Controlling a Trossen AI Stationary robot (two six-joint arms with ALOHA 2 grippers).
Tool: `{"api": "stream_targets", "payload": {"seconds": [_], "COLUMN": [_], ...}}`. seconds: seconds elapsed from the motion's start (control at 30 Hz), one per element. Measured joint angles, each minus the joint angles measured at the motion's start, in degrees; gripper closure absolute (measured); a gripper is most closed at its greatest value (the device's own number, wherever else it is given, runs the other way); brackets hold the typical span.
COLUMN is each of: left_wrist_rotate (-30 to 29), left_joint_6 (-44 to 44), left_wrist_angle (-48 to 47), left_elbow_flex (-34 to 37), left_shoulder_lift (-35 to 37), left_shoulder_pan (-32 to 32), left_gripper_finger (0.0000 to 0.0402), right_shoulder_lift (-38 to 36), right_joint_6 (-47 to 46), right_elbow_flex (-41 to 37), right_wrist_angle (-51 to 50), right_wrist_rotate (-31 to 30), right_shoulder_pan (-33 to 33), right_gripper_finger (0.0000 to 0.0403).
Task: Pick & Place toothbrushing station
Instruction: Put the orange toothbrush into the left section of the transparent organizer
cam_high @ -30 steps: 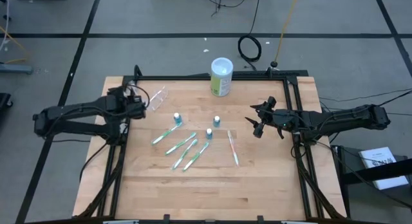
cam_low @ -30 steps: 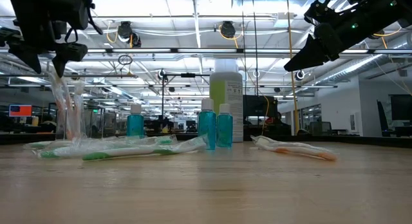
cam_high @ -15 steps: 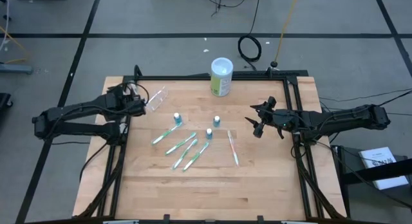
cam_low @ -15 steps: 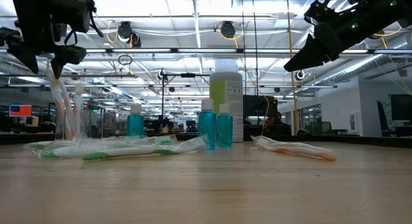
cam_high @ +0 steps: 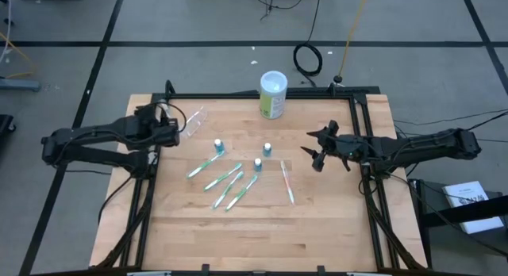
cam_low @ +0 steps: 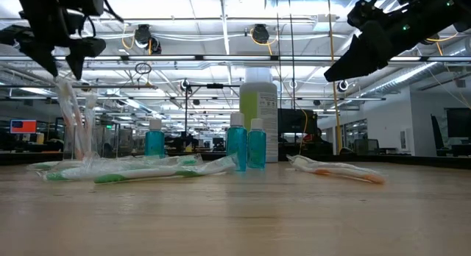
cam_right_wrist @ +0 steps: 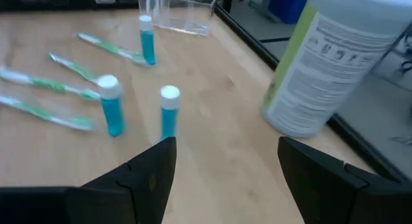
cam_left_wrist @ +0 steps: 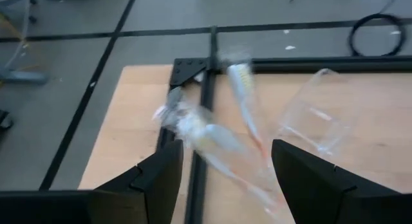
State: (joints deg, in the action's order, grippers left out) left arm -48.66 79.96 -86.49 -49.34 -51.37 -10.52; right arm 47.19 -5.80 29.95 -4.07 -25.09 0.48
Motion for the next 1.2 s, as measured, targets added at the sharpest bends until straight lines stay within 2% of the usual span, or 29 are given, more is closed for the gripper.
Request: {"api": "stream_targets", "payload": {"seconds": [0.13, 0.27, 0.37, 0.5, 0.63, 0.7, 0.8, 0.87, 0.93, 1.0, 1.07, 1.2], "left_wrist_rotate": [-6.15, -12.64, -13.19, -13.23, -6.77, 0.72, 14.92, 21.24, 22.96, 22.10, 20.23, 20.10], "left_joint_6": [-5.34, -20.02, -32.81, -47.18, -60.24, -67.19, -76.78, -80.42, -82.23, -82.15, -79.67, -76.70], "left_wrist_angle": [7.62, 22.27, 33.89, 49.45, 65.16, 75.72, 92.04, 100.21, 104.70, 106.39, 106.86, 106.03], "left_elbow_flex": [-2.01, -2.65, -2.65, -1.12, 3.21, 7.07, 13.68, 17.16, 19.88, 21.34, 21.51, 21.61], "left_shoulder_lift": [0.00, 0.04, -0.02, 0.01, 0.02, 0.02, -0.04, -0.01, 0.31, 1.21, 2.00, 2.43], "left_shoulder_pan": [7.34, 16.50, 22.63, 29.31, 33.41, 34.24, 34.31, 34.31, 34.31, 34.27, 34.00, 33.96], "left_gripper_finger": [0.0163, 0.0163, 0.0163, 0.0163, 0.0163, 0.0163, 0.0163, 0.0163, 0.0163, 0.0163, 0.0163, 0.0163], "right_shoulder_lift": [3.47, 9.57, 14.60, 21.30, 28.24, 31.63, 36.56, 39.35, 41.58, 43.52, 45.10, 46.57], "right_joint_6": [-5.47, -6.72, -6.64, -6.31, -4.97, -4.26, -4.56, -7.39, -11.00, -14.34, -17.27, -22.85], "right_elbow_flex": [0.00, 0.00, 1.38, 6.27, 11.06, 12.91, 15.19, 16.33, 16.94, 17.24, 17.26, 17.27], "right_wrist_angle": [-0.05, 2.56, 5.90, 4.69, 3.78, 3.77, 2.96, 2.32, 2.66, 2.53, 2.08, 0.88], "right_wrist_rotate": [-0.11, 3.23, 5.95, 5.85, 5.79, 5.84, 6.21, 7.86, 10.43, 11.99, 13.16, 16.27], "right_shoulder_pan": [1.42, 4.33, 6.37, 9.62, 14.99, 17.71, 20.40, 21.39, 21.89, 22.25, 22.47, 22.89], "right_gripper_finger": [0.0140, 0.0140, 0.0140, 0.0140, 0.0140, 0.0140, 0.0140, 0.0140, 0.0140, 0.0140, 0.0140, 0.0140]}}
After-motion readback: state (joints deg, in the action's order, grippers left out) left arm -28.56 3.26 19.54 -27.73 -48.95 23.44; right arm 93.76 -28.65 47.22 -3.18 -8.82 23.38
